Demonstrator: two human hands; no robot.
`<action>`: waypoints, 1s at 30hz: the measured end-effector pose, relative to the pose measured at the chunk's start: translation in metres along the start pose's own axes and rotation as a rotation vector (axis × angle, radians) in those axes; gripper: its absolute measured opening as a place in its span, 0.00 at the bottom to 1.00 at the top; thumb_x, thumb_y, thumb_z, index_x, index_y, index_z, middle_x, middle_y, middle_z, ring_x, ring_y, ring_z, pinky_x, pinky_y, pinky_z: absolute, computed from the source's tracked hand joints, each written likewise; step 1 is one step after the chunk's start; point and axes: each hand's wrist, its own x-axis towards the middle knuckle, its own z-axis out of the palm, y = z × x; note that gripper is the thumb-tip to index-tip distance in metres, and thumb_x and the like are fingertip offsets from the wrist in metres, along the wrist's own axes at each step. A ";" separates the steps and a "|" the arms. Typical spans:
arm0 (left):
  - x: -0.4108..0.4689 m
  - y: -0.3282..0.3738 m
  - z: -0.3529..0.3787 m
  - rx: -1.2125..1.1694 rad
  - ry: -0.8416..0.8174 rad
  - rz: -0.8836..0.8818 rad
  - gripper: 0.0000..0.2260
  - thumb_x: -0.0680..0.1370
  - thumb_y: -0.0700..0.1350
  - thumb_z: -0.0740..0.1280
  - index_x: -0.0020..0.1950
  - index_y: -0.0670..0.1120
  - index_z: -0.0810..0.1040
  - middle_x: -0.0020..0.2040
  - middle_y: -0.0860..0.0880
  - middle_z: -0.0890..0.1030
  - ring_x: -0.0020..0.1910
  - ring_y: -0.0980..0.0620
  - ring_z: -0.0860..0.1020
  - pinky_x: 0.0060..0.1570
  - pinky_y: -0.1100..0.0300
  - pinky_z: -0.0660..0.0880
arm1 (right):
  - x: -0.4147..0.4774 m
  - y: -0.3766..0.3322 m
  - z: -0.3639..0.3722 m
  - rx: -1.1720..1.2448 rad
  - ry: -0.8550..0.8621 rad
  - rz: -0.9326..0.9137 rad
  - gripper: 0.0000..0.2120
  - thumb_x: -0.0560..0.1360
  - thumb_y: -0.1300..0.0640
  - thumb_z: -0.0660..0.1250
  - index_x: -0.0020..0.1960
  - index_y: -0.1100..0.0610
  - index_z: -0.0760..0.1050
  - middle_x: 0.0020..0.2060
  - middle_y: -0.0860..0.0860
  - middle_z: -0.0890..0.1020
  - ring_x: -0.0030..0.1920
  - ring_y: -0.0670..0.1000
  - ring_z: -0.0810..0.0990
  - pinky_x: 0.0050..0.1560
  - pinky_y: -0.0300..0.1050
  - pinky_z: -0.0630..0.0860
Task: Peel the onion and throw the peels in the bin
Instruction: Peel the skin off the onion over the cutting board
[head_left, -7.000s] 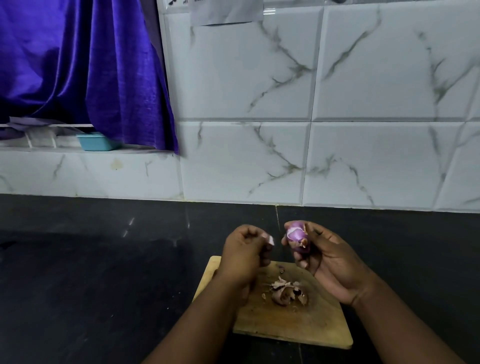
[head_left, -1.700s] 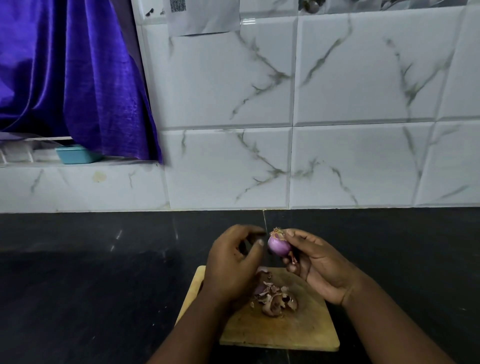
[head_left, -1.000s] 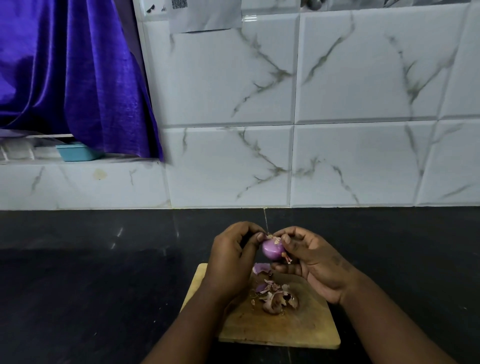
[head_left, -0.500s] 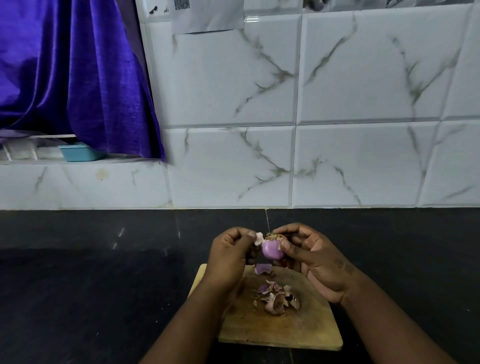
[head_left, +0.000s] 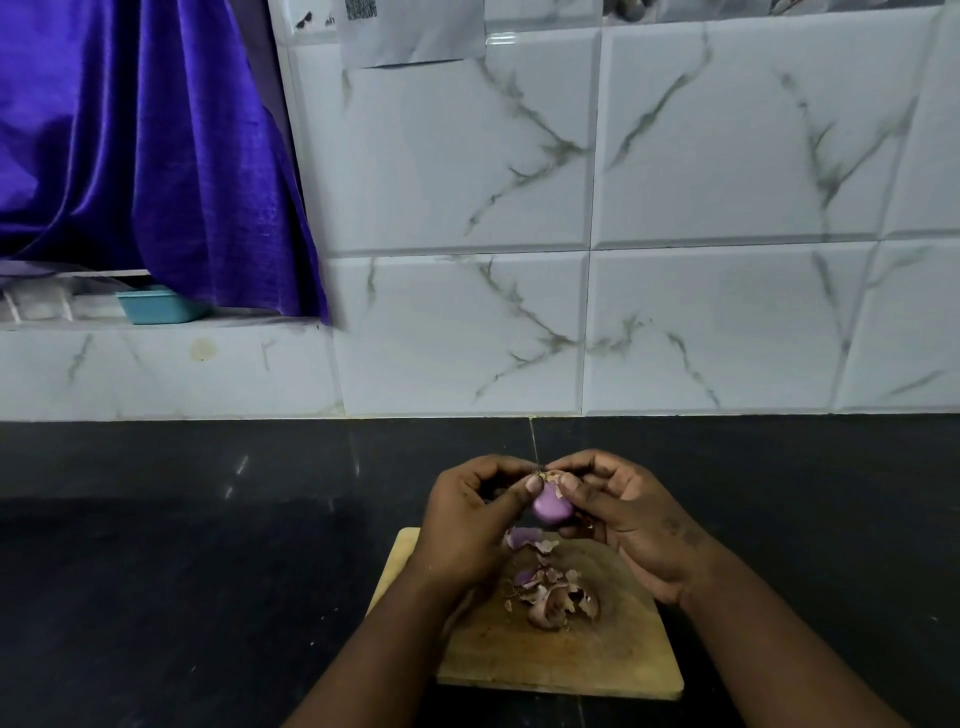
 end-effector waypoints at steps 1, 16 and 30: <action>0.000 0.000 0.000 -0.009 0.000 -0.005 0.07 0.80 0.36 0.72 0.50 0.46 0.88 0.47 0.47 0.89 0.49 0.48 0.87 0.52 0.52 0.85 | 0.000 0.000 0.000 -0.024 0.000 -0.008 0.13 0.73 0.61 0.73 0.56 0.63 0.82 0.52 0.63 0.86 0.49 0.56 0.86 0.41 0.45 0.83; -0.002 -0.002 0.006 -0.072 0.030 0.050 0.10 0.82 0.37 0.69 0.53 0.50 0.88 0.48 0.49 0.89 0.48 0.50 0.87 0.48 0.58 0.84 | 0.000 -0.001 -0.003 0.138 0.041 0.034 0.13 0.78 0.59 0.66 0.59 0.65 0.79 0.50 0.62 0.84 0.38 0.54 0.82 0.36 0.41 0.81; -0.003 -0.004 0.002 0.237 0.068 0.199 0.11 0.79 0.40 0.75 0.54 0.57 0.88 0.45 0.59 0.88 0.48 0.60 0.87 0.49 0.60 0.84 | 0.000 -0.003 -0.001 -0.009 0.063 -0.007 0.15 0.73 0.55 0.70 0.56 0.62 0.82 0.47 0.59 0.85 0.39 0.51 0.82 0.37 0.41 0.79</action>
